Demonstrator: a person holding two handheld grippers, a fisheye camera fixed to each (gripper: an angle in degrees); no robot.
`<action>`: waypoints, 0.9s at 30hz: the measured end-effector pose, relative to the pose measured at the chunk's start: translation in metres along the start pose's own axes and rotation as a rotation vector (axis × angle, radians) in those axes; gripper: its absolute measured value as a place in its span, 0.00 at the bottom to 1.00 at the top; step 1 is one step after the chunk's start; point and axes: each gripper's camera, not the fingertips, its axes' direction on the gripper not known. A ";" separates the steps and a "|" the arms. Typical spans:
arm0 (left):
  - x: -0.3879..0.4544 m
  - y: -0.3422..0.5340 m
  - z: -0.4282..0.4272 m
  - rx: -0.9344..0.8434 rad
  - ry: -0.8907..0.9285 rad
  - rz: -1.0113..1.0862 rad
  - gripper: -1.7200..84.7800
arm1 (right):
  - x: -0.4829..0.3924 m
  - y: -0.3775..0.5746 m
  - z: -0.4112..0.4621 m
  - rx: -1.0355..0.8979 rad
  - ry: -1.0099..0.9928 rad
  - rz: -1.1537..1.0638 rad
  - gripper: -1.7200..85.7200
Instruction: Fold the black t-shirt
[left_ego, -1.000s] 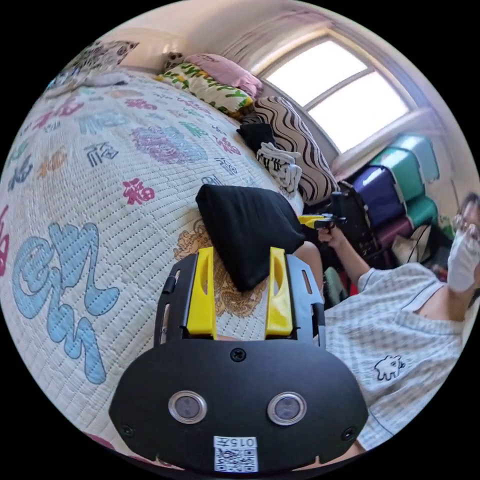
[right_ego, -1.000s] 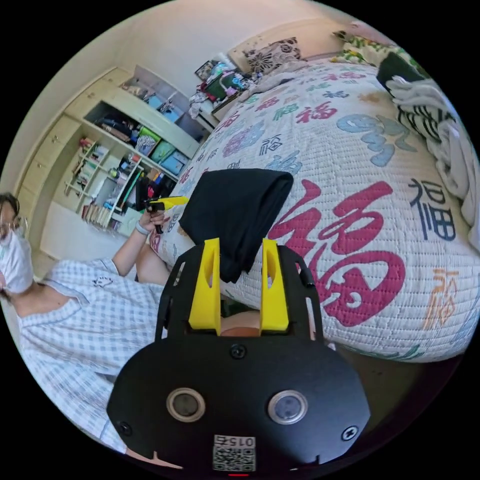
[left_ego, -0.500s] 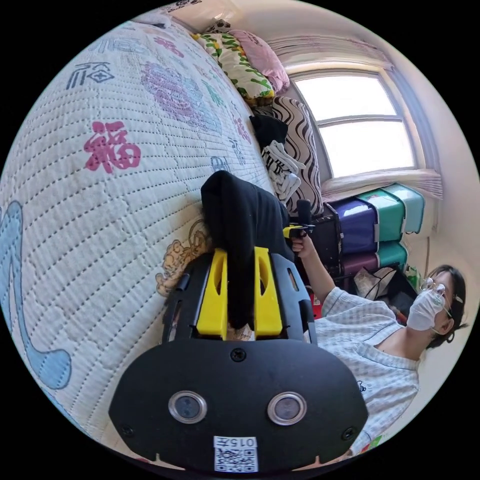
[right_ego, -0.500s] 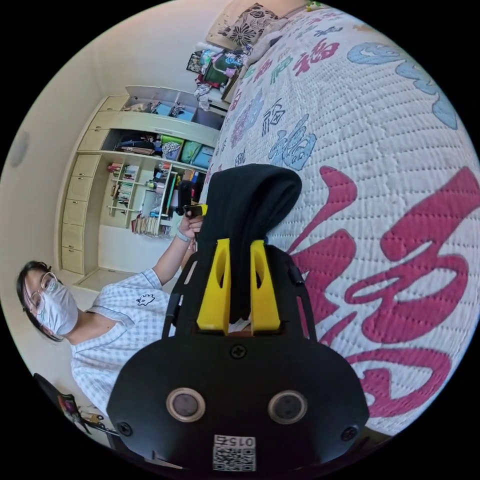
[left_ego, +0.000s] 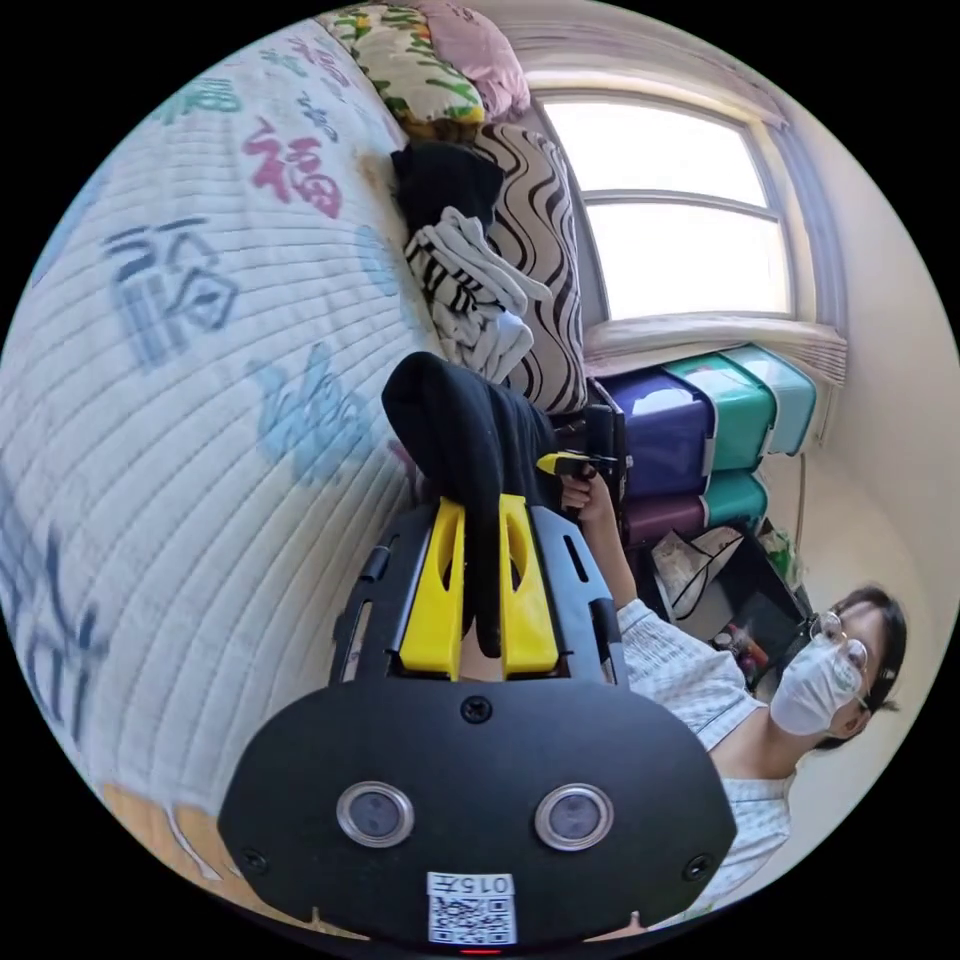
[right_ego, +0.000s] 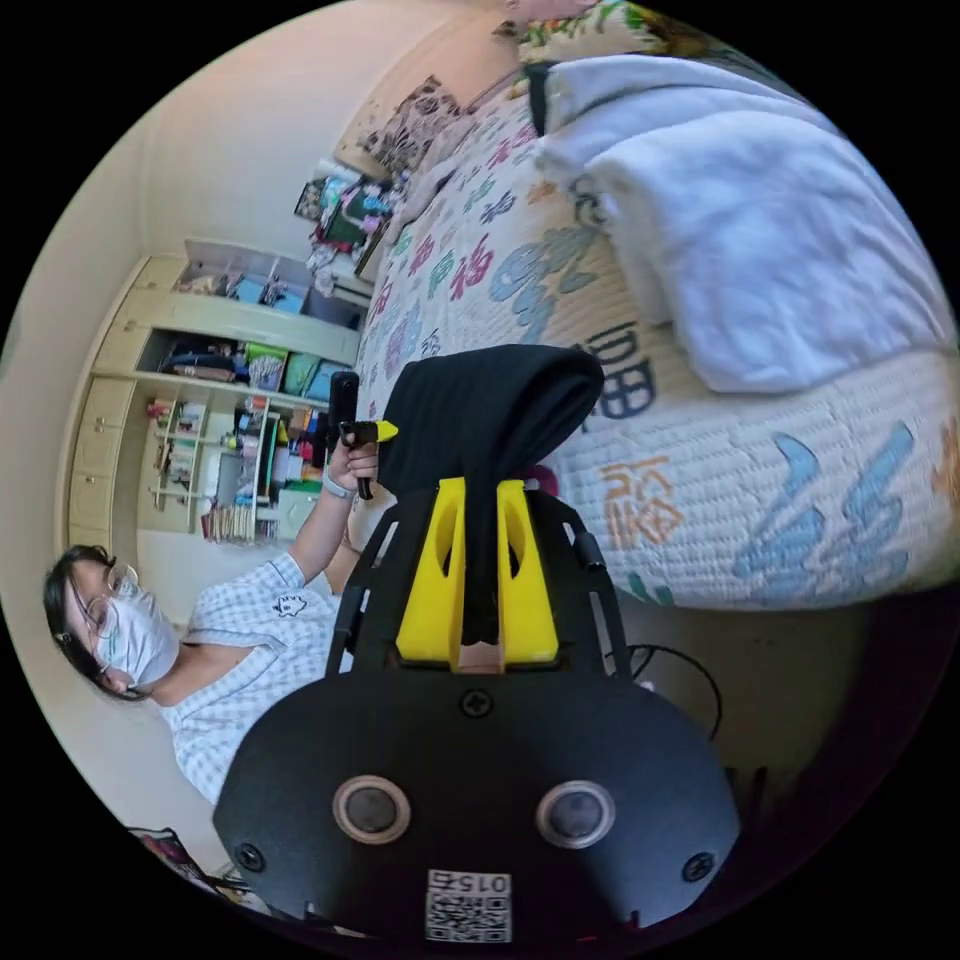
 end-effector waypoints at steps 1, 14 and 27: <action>0.003 -0.013 0.006 -0.022 -0.008 0.008 0.08 | 0.005 0.005 -0.003 0.019 -0.011 0.019 0.08; 0.039 -0.146 0.088 -0.294 -0.452 0.062 0.09 | 0.025 0.063 0.007 0.324 -0.089 0.141 0.10; 0.113 0.017 0.022 -0.057 -0.550 0.281 0.12 | -0.100 -0.071 0.004 0.309 0.672 -0.028 0.16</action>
